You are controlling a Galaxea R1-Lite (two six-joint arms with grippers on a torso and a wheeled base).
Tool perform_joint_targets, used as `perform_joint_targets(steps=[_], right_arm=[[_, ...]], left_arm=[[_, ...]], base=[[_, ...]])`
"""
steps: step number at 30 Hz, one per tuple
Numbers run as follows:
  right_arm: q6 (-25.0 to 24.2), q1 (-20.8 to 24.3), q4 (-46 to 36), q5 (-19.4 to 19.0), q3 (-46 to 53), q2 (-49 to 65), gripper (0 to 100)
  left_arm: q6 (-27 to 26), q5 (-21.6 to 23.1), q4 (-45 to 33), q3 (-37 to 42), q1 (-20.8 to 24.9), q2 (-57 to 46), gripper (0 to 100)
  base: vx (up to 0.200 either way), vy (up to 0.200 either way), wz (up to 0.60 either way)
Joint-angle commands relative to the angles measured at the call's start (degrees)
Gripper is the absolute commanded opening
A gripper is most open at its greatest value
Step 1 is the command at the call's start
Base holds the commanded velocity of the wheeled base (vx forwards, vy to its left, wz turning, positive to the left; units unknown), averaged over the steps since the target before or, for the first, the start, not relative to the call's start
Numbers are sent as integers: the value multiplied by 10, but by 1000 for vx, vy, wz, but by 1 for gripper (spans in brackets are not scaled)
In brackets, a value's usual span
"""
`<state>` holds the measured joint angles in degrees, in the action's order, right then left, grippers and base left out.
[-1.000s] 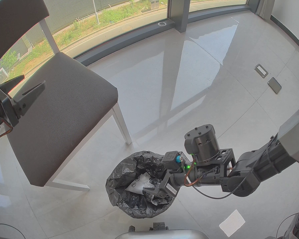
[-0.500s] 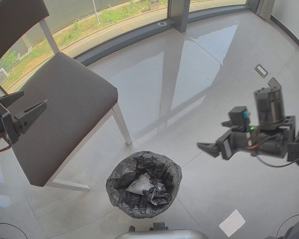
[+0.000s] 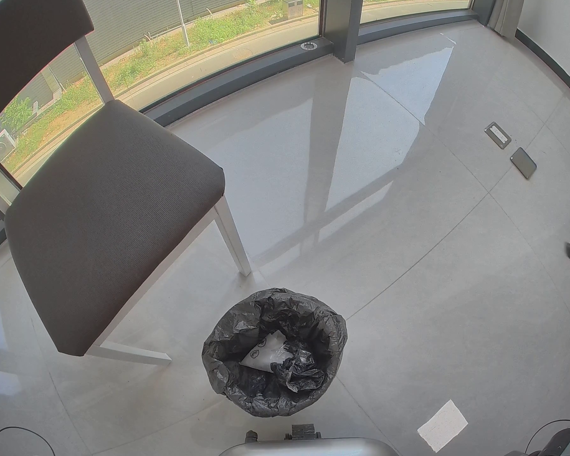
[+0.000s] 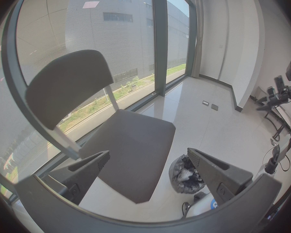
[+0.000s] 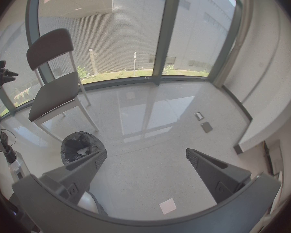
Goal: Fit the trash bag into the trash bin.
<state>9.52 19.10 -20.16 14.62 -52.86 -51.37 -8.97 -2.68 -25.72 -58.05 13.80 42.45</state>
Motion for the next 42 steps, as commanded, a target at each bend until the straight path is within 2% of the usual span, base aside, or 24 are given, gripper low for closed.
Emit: perform_joint_targets(steps=[1, 5, 8, 10, 16, 18, 19, 23, 24, 25, 29, 30, 31, 32, 37, 42], right_arm=[[6, -142, -247, 38, -35, 358, 100], [-1, -151, -307, 38, -18, 436, 100], [-2, -162, -332, 38, -17, 464, 100], [-11, -193, -364, 35, -18, 483, 100], [-49, -192, -354, 30, 32, 511, 100], [-64, -193, -330, 16, 50, 511, 100], [-70, -193, -294, -8, 84, 511, 100], [-76, -193, -196, -30, 178, 511, 100], [-76, -193, -196, -30, 178, 511, 100], [-76, -193, -111, -49, 252, 511, 100], [-71, -193, 111, -116, 413, 511, 100], [-71, -193, 111, -116, 413, 511, 100], [-69, -193, 195, -136, 481, 511, 100], [-67, -193, 241, -141, 522, 511, 100], [-88, -193, 195, -155, 528, 511, 100], [-89, -193, 200, -168, 528, 511, 100]], left_arm=[[-1, -72, -276, -145, -85, -219, 100], [7, -69, -373, -170, -122, -280, 100], [12, -69, -398, -171, -133, -308, 100], [19, -69, -434, -173, -147, -337, 100], [19, -68, -470, -167, -149, -382, 100], [19, -68, -479, -167, -149, -388, 100], [19, -67, -480, -163, -147, -396, 100], [18, -58, -469, -136, -139, -423, 100], [18, -58, -469, -136, -139, -423, 100], [28, -51, -470, -135, -138, -423, 100], [35, -51, -470, -131, -138, -424, 100], [35, -51, -470, -131, -138, -424, 100], [35, -51, -471, -131, -138, -423, 100], [33, -51, -469, -131, -138, -423, 100], [31, -51, -471, -127, -138, -424, 100], [36, -51, -471, -95, -138, -424, 100]], base=[[0, 0, 0], [0, 0, 0], [0, 0, 0], [0, 0, 0], [0, 0, 0], [0, 0, 0], [0, 0, 0], [0, 0, 0], [0, 0, 0], [0, 0, 0], [0, 0, 0], [0, 0, 0], [0, 0, 0], [0, 0, 0], [0, 0, 0], [0, 0, 0]])
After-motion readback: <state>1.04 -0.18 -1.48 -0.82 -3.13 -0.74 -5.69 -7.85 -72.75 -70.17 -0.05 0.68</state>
